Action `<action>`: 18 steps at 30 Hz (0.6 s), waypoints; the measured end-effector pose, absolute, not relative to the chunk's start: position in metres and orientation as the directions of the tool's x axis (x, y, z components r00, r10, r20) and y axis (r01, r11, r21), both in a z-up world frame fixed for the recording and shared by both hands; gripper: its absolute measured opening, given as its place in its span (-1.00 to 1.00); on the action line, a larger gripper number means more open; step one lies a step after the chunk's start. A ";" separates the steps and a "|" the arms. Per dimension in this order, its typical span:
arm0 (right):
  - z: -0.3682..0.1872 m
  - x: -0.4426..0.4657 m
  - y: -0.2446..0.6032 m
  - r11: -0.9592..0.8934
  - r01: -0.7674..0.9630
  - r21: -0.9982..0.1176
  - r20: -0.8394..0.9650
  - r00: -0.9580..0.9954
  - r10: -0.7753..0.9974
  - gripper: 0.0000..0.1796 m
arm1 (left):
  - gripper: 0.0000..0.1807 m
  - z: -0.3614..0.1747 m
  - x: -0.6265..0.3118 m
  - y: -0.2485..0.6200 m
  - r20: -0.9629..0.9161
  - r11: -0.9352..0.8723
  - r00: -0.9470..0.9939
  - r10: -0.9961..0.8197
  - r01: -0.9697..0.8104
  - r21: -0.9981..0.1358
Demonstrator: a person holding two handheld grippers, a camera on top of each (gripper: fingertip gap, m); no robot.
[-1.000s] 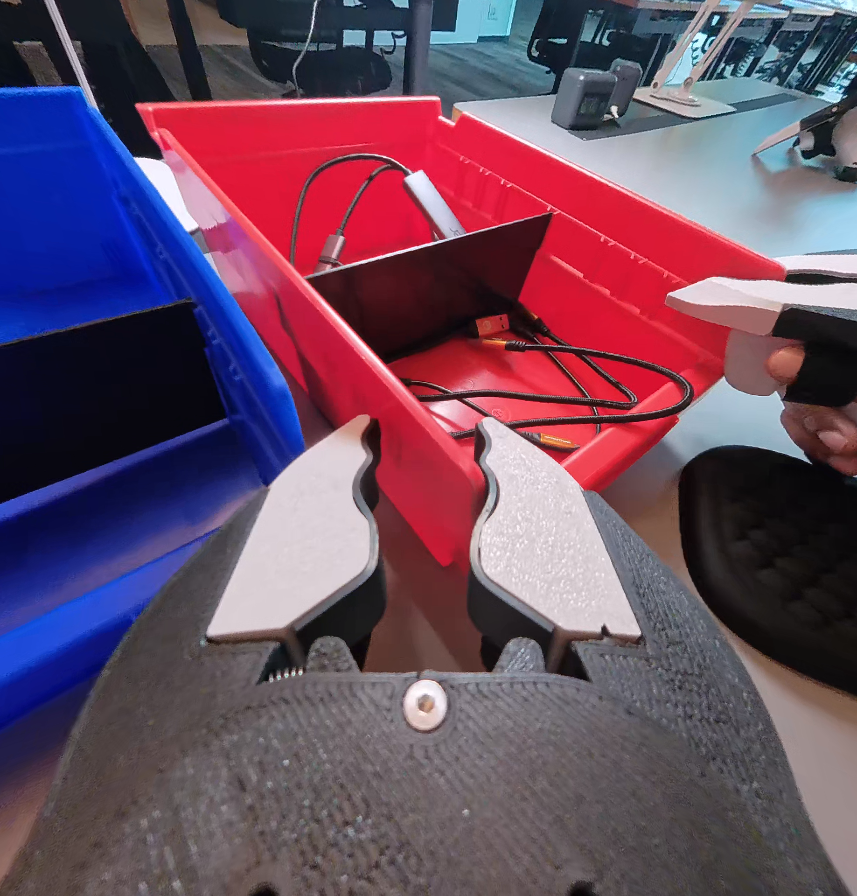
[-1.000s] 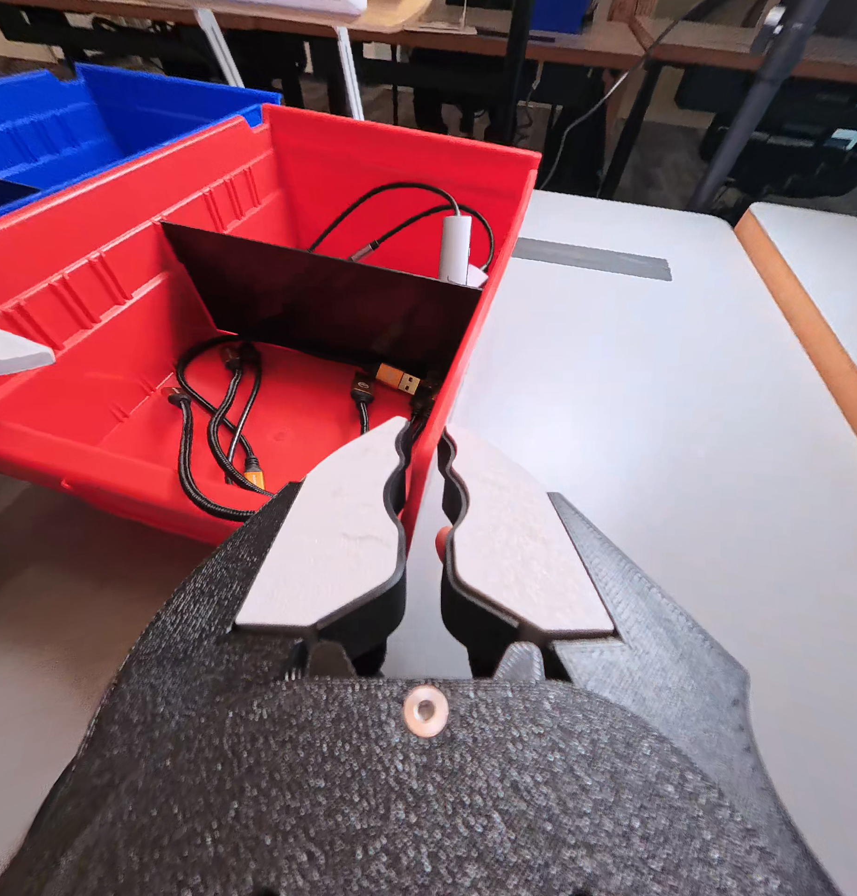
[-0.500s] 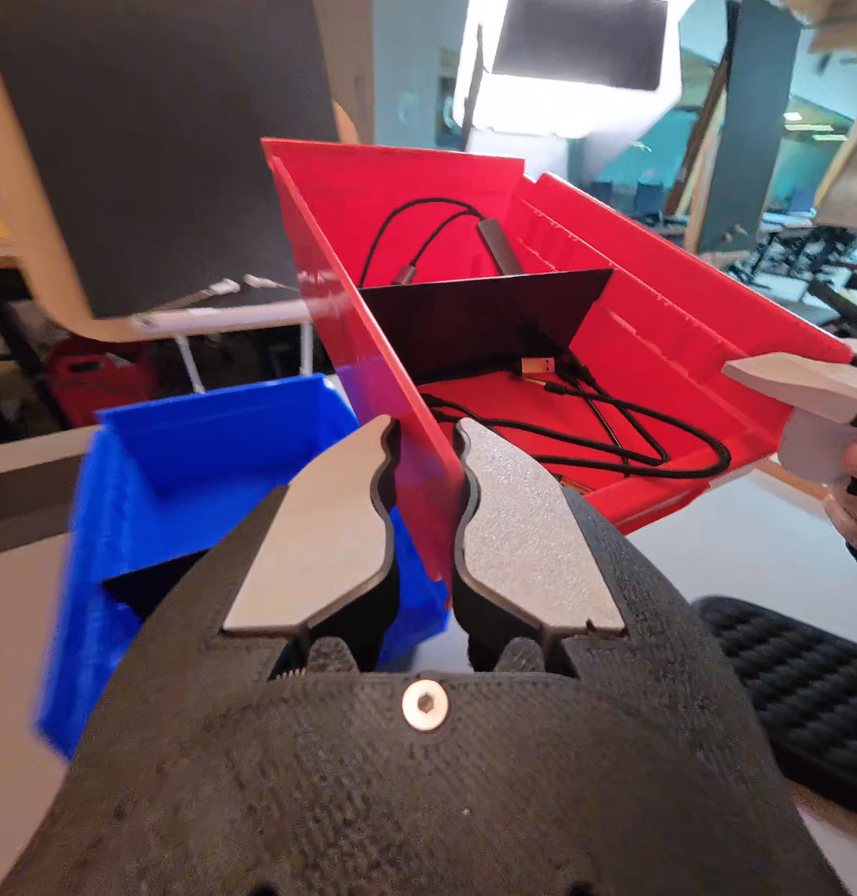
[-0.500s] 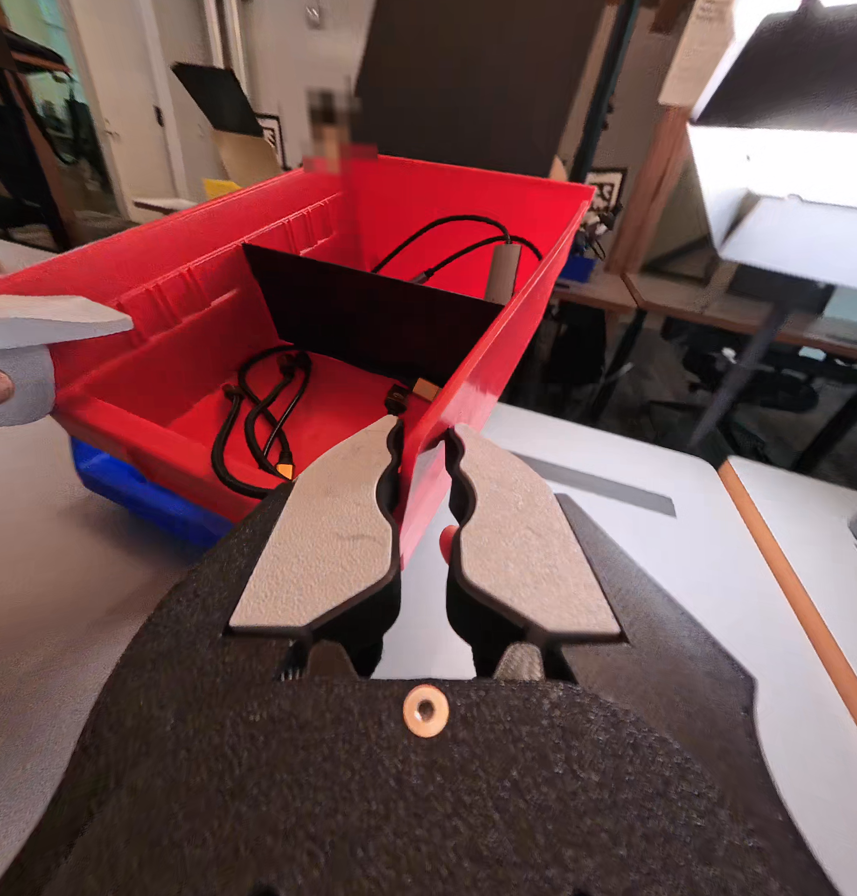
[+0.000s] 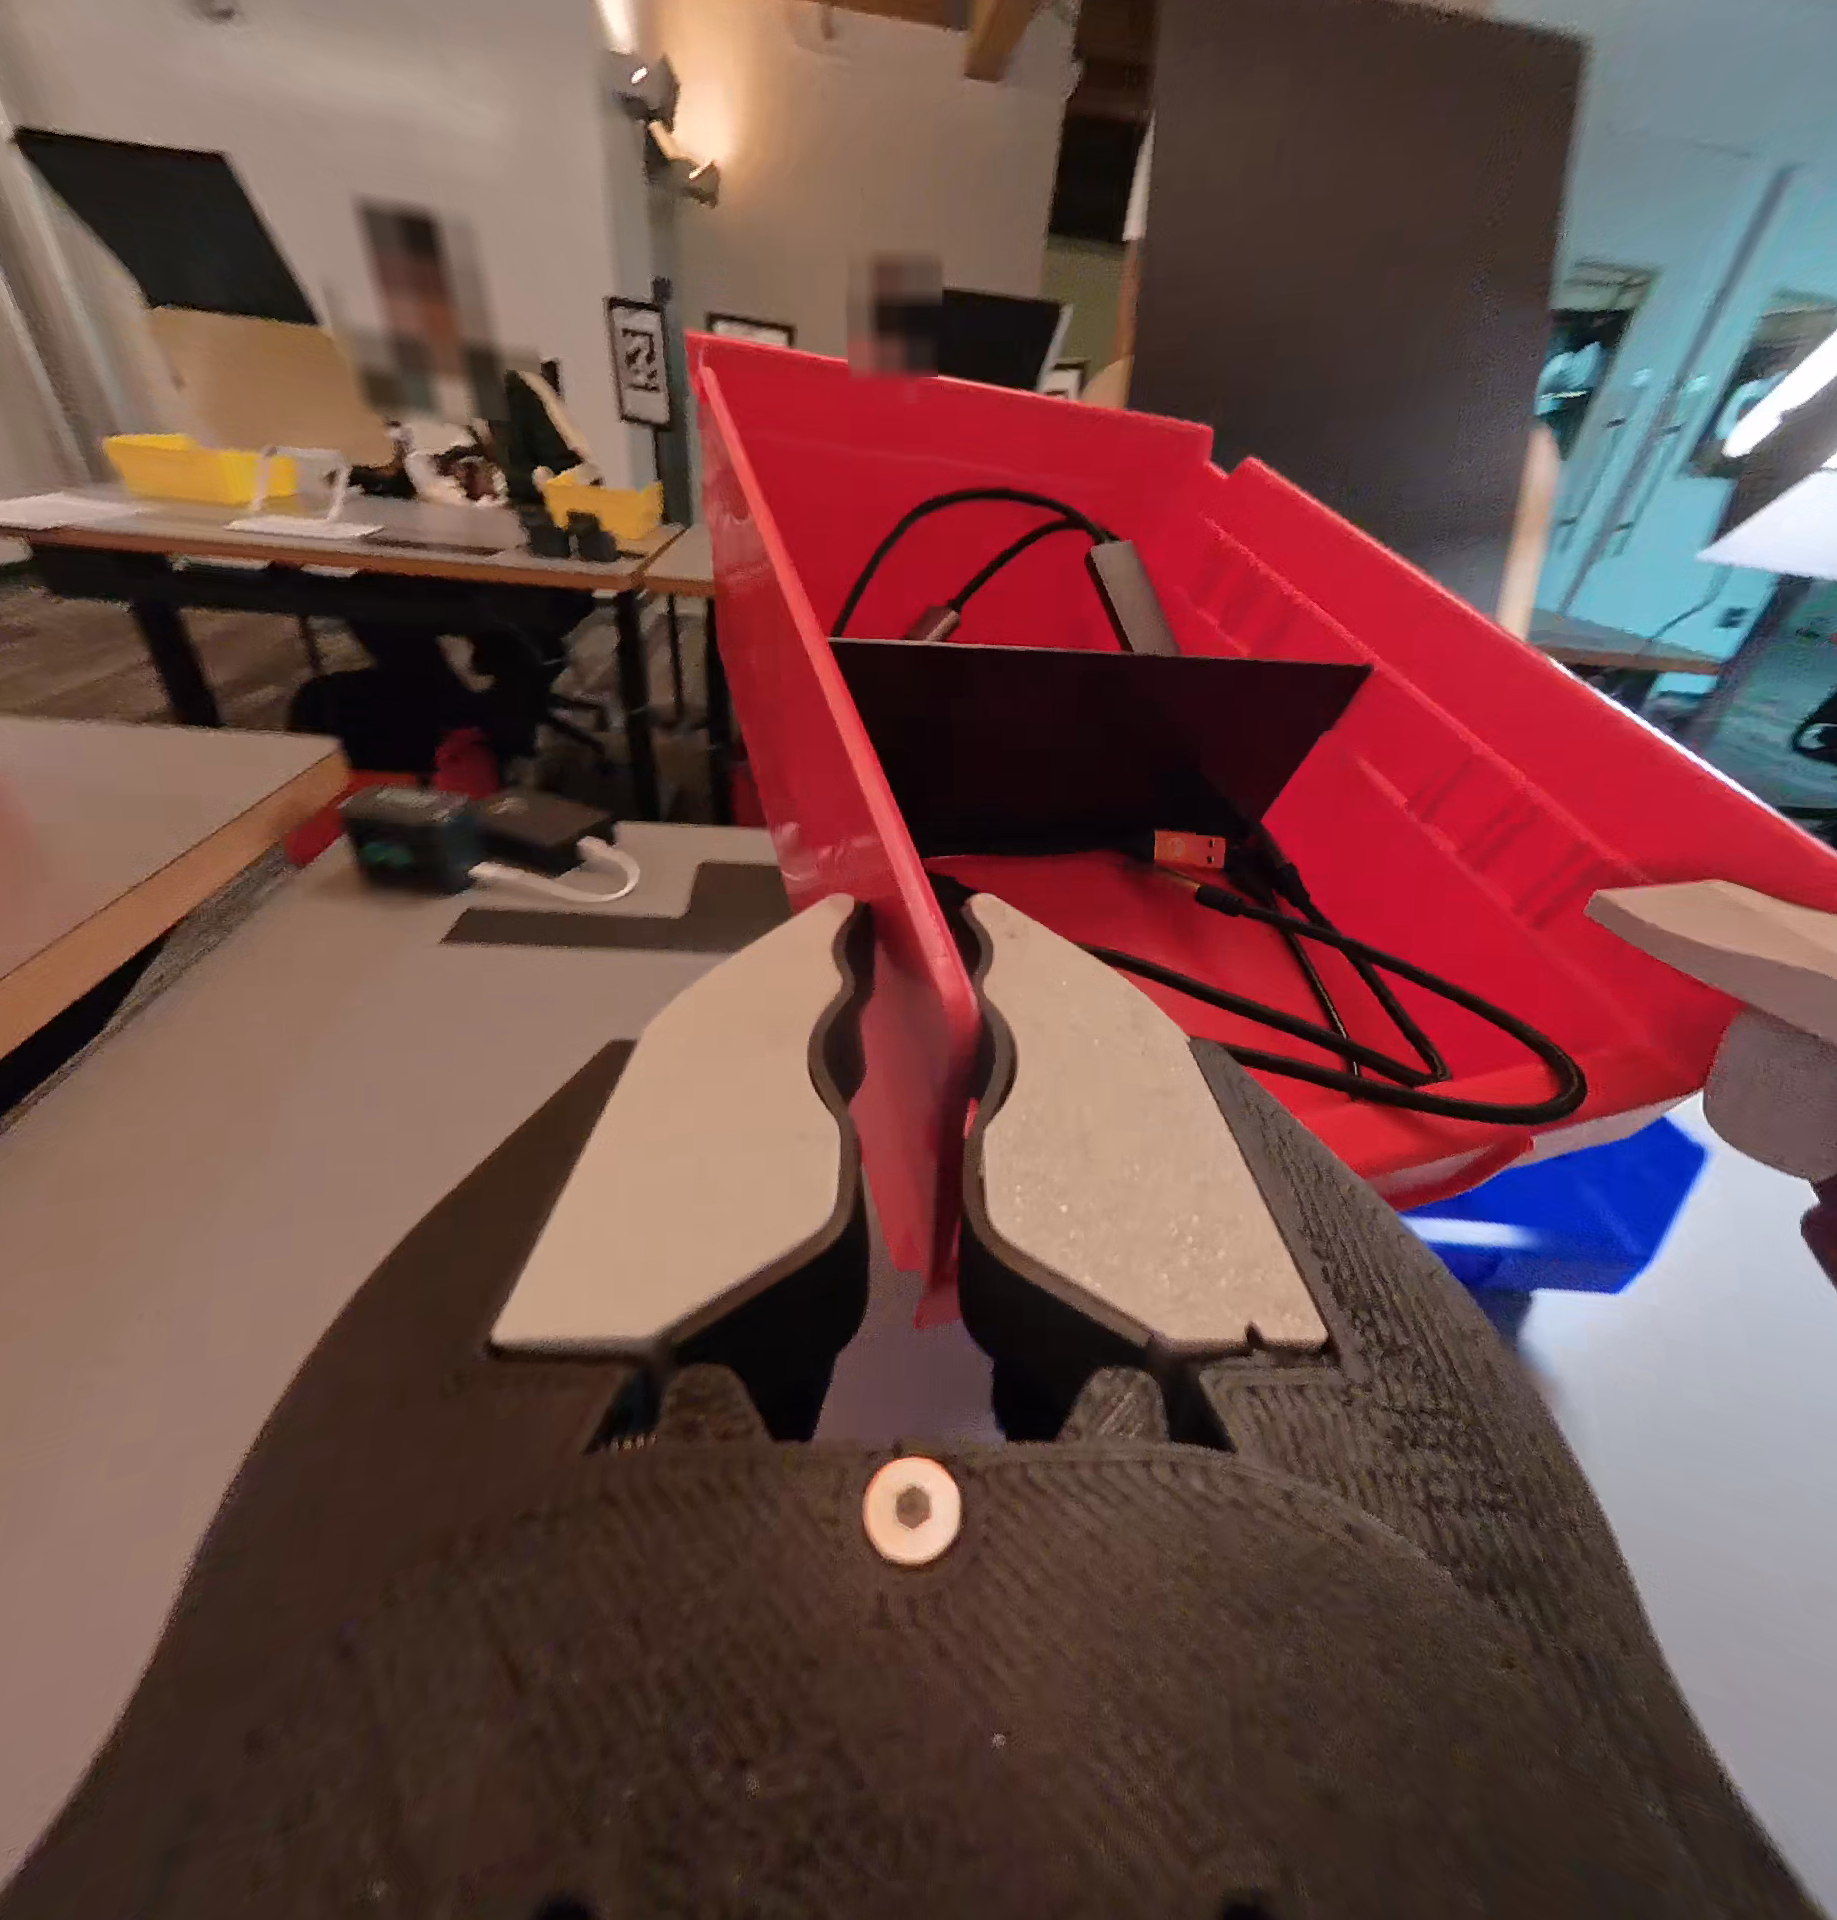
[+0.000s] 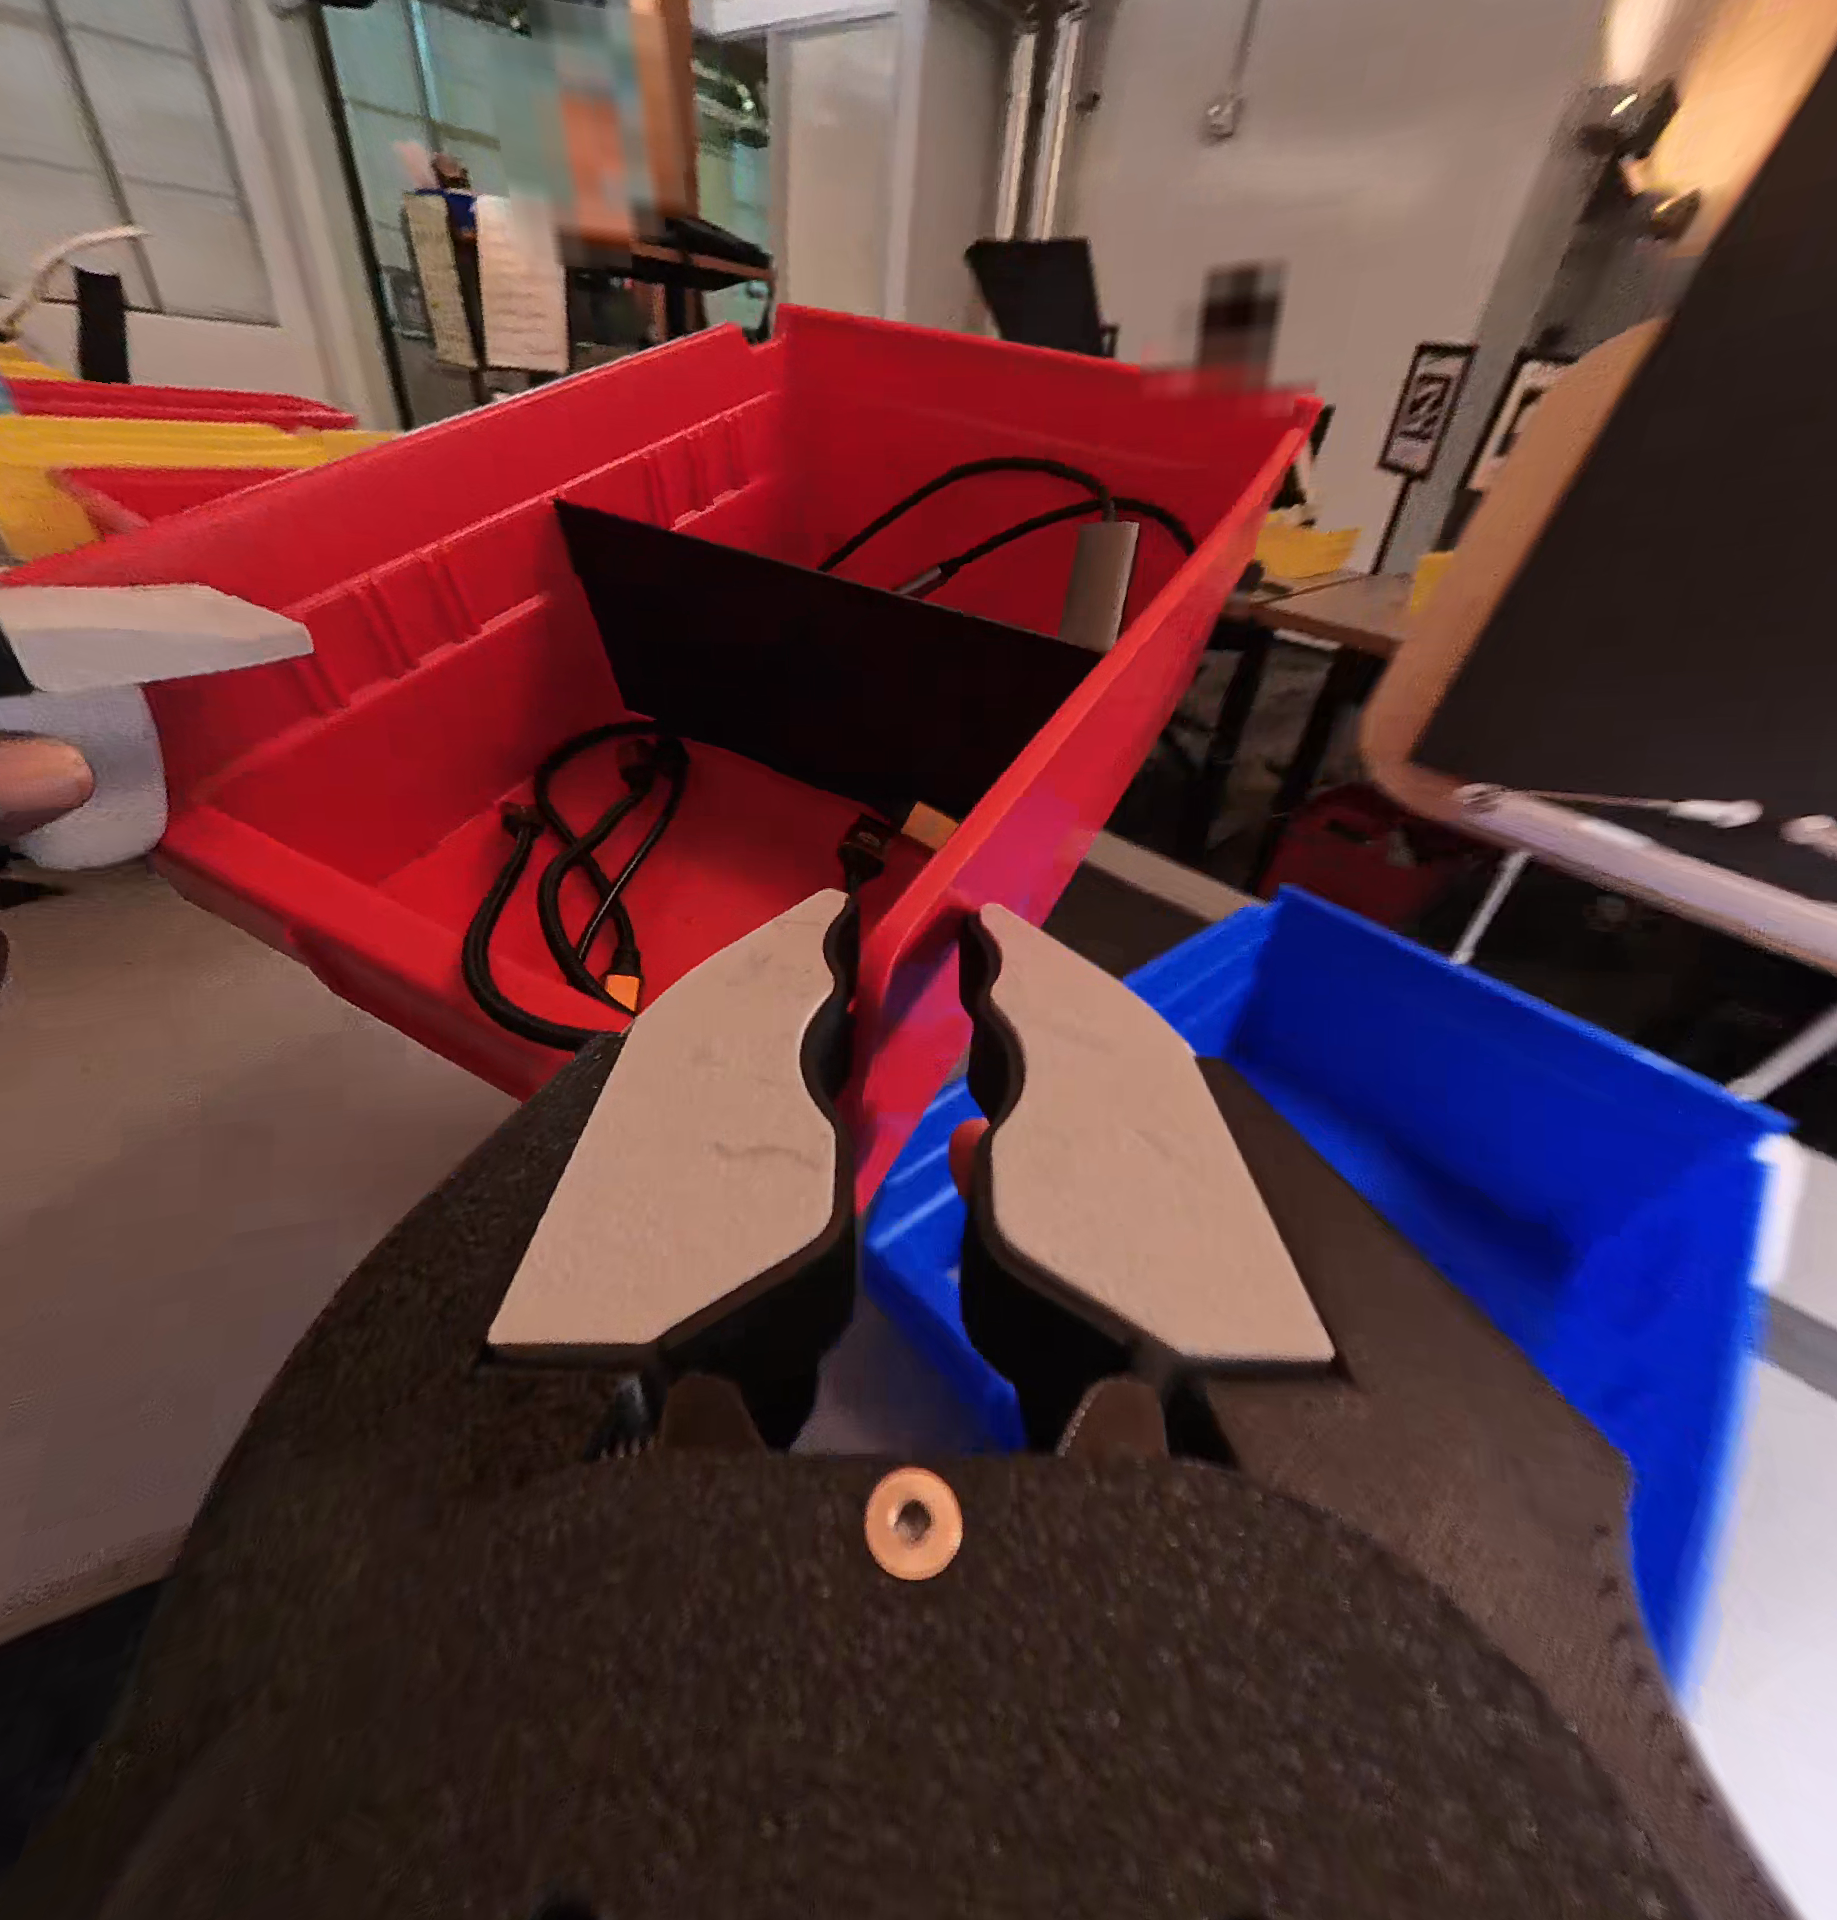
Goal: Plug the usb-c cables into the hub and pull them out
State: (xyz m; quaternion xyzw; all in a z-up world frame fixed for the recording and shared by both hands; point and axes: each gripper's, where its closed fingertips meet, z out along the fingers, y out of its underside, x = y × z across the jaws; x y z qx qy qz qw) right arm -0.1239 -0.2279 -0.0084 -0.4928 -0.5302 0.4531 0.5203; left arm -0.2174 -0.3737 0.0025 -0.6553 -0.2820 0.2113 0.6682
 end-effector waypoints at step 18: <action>-0.154 -0.106 -0.222 0.137 0.366 -0.921 0.118 -0.074 0.990 -0.59 | -0.77 -0.159 -0.233 -0.344 0.026 -0.378 0.905 0.425 0.203 -0.903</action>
